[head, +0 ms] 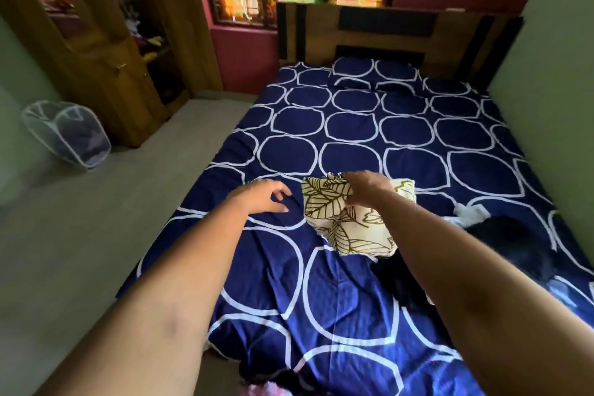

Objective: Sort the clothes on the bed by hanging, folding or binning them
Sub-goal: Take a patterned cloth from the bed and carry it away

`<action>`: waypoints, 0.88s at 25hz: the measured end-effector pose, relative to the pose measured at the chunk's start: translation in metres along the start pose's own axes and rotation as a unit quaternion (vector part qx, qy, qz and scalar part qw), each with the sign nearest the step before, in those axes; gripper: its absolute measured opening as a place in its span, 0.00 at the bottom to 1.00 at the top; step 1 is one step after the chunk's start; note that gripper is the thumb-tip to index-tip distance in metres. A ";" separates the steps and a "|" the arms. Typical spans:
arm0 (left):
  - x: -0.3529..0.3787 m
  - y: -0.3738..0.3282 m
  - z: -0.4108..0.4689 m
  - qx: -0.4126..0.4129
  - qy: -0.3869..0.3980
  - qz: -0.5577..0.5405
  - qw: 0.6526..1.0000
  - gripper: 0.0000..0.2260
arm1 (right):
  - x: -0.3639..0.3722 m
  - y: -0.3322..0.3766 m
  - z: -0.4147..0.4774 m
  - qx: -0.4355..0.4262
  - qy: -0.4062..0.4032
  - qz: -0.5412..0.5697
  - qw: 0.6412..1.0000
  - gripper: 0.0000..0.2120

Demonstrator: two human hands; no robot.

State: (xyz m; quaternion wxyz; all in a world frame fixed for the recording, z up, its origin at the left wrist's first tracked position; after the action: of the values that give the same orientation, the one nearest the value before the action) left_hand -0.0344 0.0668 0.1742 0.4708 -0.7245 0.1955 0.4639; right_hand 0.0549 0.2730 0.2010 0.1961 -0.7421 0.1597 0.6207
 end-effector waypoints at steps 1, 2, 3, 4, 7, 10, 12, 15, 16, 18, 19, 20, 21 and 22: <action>-0.006 0.000 -0.010 -0.003 -0.005 0.004 1.000 0.20 | -0.007 0.009 -0.006 -0.013 -0.019 -0.007 1.000 0.25; -0.011 0.001 -0.022 -0.007 -0.012 0.008 1.000 0.20 | -0.015 0.020 -0.013 -0.028 -0.044 -0.015 0.999 0.24; -0.017 0.003 -0.035 -0.010 -0.018 0.010 1.000 0.20 | -0.022 0.031 -0.019 -0.042 -0.070 -0.022 0.996 0.22; -0.023 0.006 -0.048 -0.015 -0.026 0.013 0.999 0.20 | -0.030 0.043 -0.026 -0.055 -0.095 -0.026 0.994 0.21; -0.046 0.021 -0.094 -0.036 -0.069 0.016 0.997 0.19 | -0.055 0.085 -0.048 -0.098 -0.167 -0.024 0.981 0.22; -0.066 0.040 -0.147 -0.064 -0.105 0.007 0.992 0.18 | -0.078 0.131 -0.074 -0.150 -0.247 -0.015 0.957 0.17; -0.078 0.058 -0.194 -0.086 -0.134 -0.003 0.987 0.18 | -0.090 0.172 -0.099 -0.195 -0.295 -0.029 0.935 0.14; -0.088 0.088 -0.270 -0.116 -0.162 -0.016 0.980 0.17 | -0.105 0.236 -0.141 -0.229 -0.350 -0.042 0.907 0.14; -0.091 0.101 -0.303 -0.133 -0.167 -0.017 0.977 0.17 | -0.108 0.263 -0.159 -0.238 -0.346 -0.040 0.907 0.14; -0.098 0.123 -0.365 -0.164 -0.181 -0.019 0.970 0.17 | -0.108 0.312 -0.185 -0.248 -0.319 -0.030 0.914 0.15; -0.103 0.135 -0.400 -0.180 -0.193 -0.018 0.964 0.17 | -0.109 0.340 -0.201 -0.261 -0.315 -0.023 0.912 0.16; -0.108 0.145 -0.435 -0.197 -0.201 -0.017 0.959 0.18 | -0.110 0.369 -0.217 -0.271 -0.310 -0.019 0.911 0.16; -0.112 0.155 -0.469 -0.214 -0.208 -0.014 0.954 0.18 | -0.109 0.397 -0.232 -0.281 -0.303 -0.015 0.911 0.16; -0.116 0.164 -0.501 -0.228 -0.213 -0.010 0.950 0.18 | -0.107 0.425 -0.244 -0.291 -0.294 -0.009 0.911 0.16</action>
State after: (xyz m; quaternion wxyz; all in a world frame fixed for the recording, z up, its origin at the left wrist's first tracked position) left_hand 0.0354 -0.4625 0.2546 0.3282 -0.6986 -0.0274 0.6352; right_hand 0.0414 -0.2173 0.3039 0.0149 -0.5519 -0.0989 0.8279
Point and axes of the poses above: each hand's wrist, its own z-axis towards the middle knuckle, its own x-axis out of the palm, y = z × x, the point moved 8 cm from there along z, towards the middle knuckle, and after that the axes turned 15 degrees about x, right-handed, at the moved point
